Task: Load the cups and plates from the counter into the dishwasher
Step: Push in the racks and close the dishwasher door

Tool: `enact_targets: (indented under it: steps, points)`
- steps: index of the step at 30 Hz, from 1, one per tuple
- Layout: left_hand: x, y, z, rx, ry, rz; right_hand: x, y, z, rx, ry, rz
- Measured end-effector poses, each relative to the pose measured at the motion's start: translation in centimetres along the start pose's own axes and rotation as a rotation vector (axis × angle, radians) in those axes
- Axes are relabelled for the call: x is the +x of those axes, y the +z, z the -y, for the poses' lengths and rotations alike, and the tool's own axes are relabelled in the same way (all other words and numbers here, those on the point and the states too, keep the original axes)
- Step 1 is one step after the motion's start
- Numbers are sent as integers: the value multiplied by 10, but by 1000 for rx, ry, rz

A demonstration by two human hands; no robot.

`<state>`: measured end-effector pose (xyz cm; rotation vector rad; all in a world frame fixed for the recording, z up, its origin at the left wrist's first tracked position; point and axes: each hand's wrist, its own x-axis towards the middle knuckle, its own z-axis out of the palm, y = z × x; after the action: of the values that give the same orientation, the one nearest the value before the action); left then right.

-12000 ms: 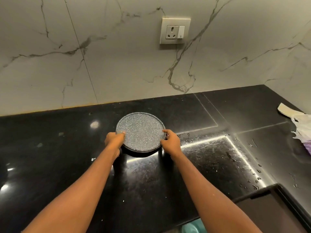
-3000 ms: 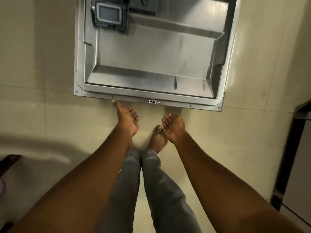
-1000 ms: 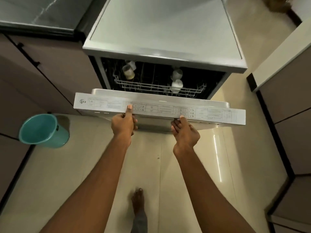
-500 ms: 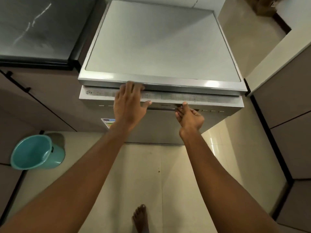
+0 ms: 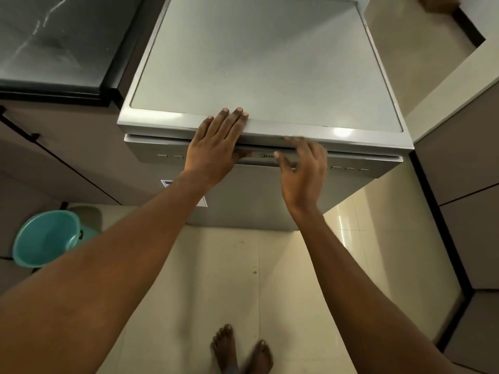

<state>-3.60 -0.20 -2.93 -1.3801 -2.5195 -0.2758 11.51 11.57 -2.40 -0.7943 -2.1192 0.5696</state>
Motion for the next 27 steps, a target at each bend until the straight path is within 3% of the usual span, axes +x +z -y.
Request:
enact_targets:
  steps: [4,12,19,23,27]
  points:
    - [-1,3,0,22,-6,-6,17,17,-4,-291,-228,250]
    - [1,8,-1,73,12,-120,16,33,-20,-232,-286,80]
    - [6,24,-4,107,-18,-329,22,46,-27,-187,-339,-69]
    - [4,18,-4,92,-17,-296,22,43,-29,-195,-347,-48]
    - [-1,2,-18,7,-96,-134,20,37,-25,-209,-327,21]
